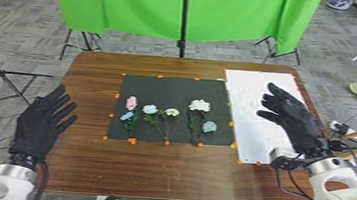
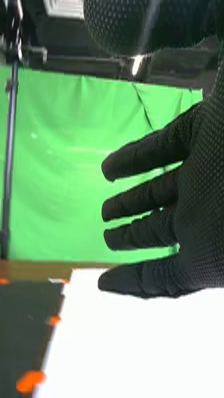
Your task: Arrange flowers
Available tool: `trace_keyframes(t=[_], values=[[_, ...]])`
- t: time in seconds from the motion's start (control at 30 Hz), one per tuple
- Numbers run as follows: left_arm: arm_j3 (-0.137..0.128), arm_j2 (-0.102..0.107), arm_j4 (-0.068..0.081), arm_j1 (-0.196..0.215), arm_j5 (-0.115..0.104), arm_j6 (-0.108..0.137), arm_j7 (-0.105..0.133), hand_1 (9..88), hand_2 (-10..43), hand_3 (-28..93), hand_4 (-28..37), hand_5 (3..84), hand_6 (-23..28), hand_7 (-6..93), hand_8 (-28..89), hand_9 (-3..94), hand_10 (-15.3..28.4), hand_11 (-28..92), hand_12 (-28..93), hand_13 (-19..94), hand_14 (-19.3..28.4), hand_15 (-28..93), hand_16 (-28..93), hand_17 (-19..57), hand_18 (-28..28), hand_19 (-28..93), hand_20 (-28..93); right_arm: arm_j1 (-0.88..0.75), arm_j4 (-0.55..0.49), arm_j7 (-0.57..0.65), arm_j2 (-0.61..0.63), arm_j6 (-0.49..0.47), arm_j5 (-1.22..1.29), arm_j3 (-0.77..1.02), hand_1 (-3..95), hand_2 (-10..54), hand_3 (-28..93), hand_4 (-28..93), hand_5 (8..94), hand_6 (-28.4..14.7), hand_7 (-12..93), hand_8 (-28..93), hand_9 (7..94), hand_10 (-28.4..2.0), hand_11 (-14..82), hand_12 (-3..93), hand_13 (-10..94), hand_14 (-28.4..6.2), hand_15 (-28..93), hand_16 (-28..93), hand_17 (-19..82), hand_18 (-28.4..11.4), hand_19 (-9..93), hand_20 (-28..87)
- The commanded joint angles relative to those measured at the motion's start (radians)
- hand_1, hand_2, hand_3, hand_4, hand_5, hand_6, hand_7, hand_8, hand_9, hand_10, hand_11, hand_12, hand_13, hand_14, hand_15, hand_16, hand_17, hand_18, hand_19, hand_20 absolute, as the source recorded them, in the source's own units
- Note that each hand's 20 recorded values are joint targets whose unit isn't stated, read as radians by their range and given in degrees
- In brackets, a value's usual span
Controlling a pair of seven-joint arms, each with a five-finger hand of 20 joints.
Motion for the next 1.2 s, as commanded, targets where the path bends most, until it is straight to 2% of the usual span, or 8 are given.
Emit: trace_keyframes(t=[0.03, 0.13, 0.23, 0.33, 0.5, 0.73, 0.87, 1.2], values=[[-0.021, -0.022, 0.024, -0.008, 0.015, -0.117, 0.018, 23.4, -8.4, 67, -28.3, 23.5, 1.9, 21.4, -12, 15.0, 8.4, 19, 15, 9, 10.6, 28, 1, -14.7, 18.7, 37, 7, 0.013, 0.020, 0.016, 0.027, 0.001, 0.068, -0.026, 10.9, -3.3, 84, -28, 26.0, -6.0, 7, -9, 25.7, -12.6, 6.4, 21.2, 18, -11.2, 5, 36, -3, -21.1, 38, 18], [0.009, -0.012, 0.038, -0.055, 0.011, -0.108, 0.030, 24.8, -9.5, 66, -28.3, 22.2, 1.6, 21.8, -12, 13.9, 7.9, 19, 16, 9, 10.2, 27, 2, -14.4, 19.8, 37, 7, -0.004, 0.008, 0.018, 0.042, 0.023, 0.084, -0.007, 11.0, -3.4, 83, -28, 25.8, -8.2, 6, -9, 25.4, -12.8, 6.4, 21.3, 18, -11.0, 5, 36, -3, -21.0, 38, 18], [-0.002, -0.011, 0.024, -0.049, 0.026, -0.108, 0.031, 24.7, -9.5, 66, -28.3, 21.9, 1.5, 22.0, -12, 13.9, 7.8, 19, 16, 9, 10.1, 27, 2, -14.4, 20.0, 37, 7, -0.001, 0.014, 0.022, 0.034, 0.032, 0.096, -0.023, 10.9, -3.5, 83, -28, 25.9, -8.9, 5, -9, 25.4, -12.9, 6.5, 21.3, 18, -11.0, 5, 37, -3, -21.0, 38, 18], [-0.005, -0.040, 0.021, -0.046, 0.029, -0.101, 0.011, 24.2, -9.5, 66, -28.3, 21.9, 1.4, 22.1, -12, 14.1, 8.0, 19, 16, 10, 10.2, 27, 2, -14.4, 19.9, 37, 7, 0.000, 0.022, 0.026, 0.024, 0.029, 0.099, -0.037, 10.8, -3.5, 84, -28, 25.9, -8.5, 5, -8, 25.4, -13.1, 6.7, 21.3, 18, -10.9, 5, 37, -3, -21.1, 39, 19], [0.018, -0.018, 0.035, -0.080, 0.052, -0.093, 0.006, 24.2, -9.5, 67, -28.3, 22.2, 1.6, 22.1, -12, 14.7, 8.2, 19, 16, 10, 10.4, 28, 3, -14.2, 19.8, 37, 7, -0.001, 0.017, 0.018, 0.029, 0.041, 0.099, -0.037, 11.0, -3.3, 83, -28, 26.1, -7.4, 7, -8, 25.6, -13.2, 7.3, 21.5, 18, -11.1, 6, 37, -3, -21.1, 39, 19], [0.020, -0.036, 0.022, -0.042, 0.051, -0.075, 0.016, 23.9, -9.4, 68, -28.3, 22.8, 1.7, 22.1, -12, 15.2, 8.4, 20, 16, 10, 10.5, 31, 3, -13.8, 19.0, 37, 7, -0.012, 0.011, 0.018, 0.019, 0.034, 0.090, -0.043, 11.0, -3.2, 83, -28, 26.3, -7.0, 8, -9, 25.9, -13.2, 7.9, 21.4, 19, -11.1, 7, 36, -3, -21.2, 39, 19], [0.021, -0.028, 0.020, -0.069, 0.110, -0.071, 0.013, 24.0, -9.2, 69, -28.3, 22.9, 1.7, 22.2, -12, 15.3, 8.5, 21, 16, 10, 10.5, 31, 2, -13.7, 18.9, 38, 8, -0.021, 0.009, 0.015, 0.023, 0.052, 0.150, -0.044, 11.0, -3.3, 84, -28, 26.7, -6.8, 8, -9, 26.2, -13.2, 8.2, 21.5, 19, -11.1, 7, 35, -2, -21.2, 40, 19], [0.022, -0.035, 0.025, -0.095, 0.094, -0.078, -0.011, 23.9, -8.5, 69, -28.3, 23.5, 1.9, 22.4, -12, 15.9, 8.7, 21, 15, 11, 10.7, 32, 1, -13.7, 18.9, 38, 8, 0.003, 0.016, 0.003, 0.008, 0.021, 0.083, -0.039, 11.3, -3.3, 84, -28, 26.3, -6.6, 8, -9, 25.2, -12.9, 8.0, 21.5, 18, -10.9, 7, 35, -2, -21.0, 39, 19]])
